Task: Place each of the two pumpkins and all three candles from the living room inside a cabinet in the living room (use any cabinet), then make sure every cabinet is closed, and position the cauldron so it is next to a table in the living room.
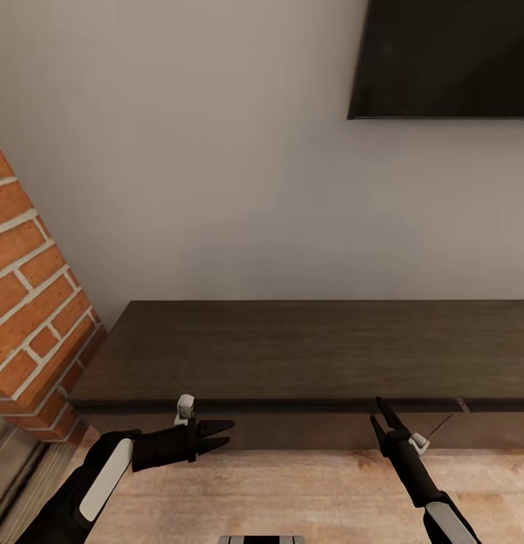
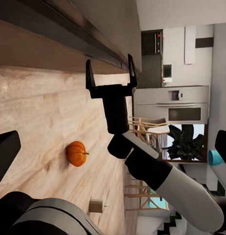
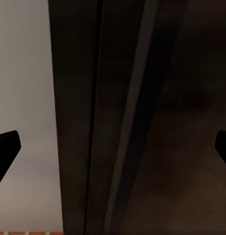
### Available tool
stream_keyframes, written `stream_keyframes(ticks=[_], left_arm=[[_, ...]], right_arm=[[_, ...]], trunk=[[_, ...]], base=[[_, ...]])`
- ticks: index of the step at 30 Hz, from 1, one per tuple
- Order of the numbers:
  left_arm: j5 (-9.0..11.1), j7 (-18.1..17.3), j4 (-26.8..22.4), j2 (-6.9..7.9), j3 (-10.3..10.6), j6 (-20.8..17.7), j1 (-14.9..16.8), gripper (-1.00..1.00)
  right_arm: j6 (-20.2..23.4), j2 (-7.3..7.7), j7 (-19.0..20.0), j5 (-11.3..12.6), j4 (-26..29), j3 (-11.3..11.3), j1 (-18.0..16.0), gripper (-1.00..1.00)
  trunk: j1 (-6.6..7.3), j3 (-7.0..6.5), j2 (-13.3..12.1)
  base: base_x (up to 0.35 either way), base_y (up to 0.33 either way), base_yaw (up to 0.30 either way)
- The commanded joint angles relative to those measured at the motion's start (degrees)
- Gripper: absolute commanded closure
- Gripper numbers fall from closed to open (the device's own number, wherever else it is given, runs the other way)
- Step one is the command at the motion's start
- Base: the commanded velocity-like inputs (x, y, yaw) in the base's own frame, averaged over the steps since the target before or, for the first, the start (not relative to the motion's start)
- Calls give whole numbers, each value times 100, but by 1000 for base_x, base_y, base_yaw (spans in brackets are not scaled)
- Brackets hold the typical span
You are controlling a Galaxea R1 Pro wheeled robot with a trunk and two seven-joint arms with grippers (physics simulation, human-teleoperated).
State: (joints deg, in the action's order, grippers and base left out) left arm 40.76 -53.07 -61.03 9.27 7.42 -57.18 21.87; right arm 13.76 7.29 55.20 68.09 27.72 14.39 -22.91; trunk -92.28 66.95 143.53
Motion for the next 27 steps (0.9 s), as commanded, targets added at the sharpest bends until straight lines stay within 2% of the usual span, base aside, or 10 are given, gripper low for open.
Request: stream_keyframes(ticks=[1, 18, 19, 27], left_arm=[[11, -10, -1, 4, 7, -21, 6, -100], [11, -10, -5, 13, 5, -21, 1, -100], [11, -10, -5, 13, 5, -21, 1, -100], [11, -10, -5, 13, 5, -21, 1, -100]], right_arm=[[57, 0, 15, 47, -3, 2, -3, -100], [57, 0, 52, 47, -3, 1, -3, -100], [57, 0, 52, 47, -3, 2, -3, 100], [57, 0, 52, 52, -11, 2, -3, 100]], trunk=[[1, 4, 2], [1, 4, 2], [1, 4, 2], [1, 4, 2]], base=[[0, 0, 0], [38, 0, 0], [3, 0, 0], [0, 0, 0]])
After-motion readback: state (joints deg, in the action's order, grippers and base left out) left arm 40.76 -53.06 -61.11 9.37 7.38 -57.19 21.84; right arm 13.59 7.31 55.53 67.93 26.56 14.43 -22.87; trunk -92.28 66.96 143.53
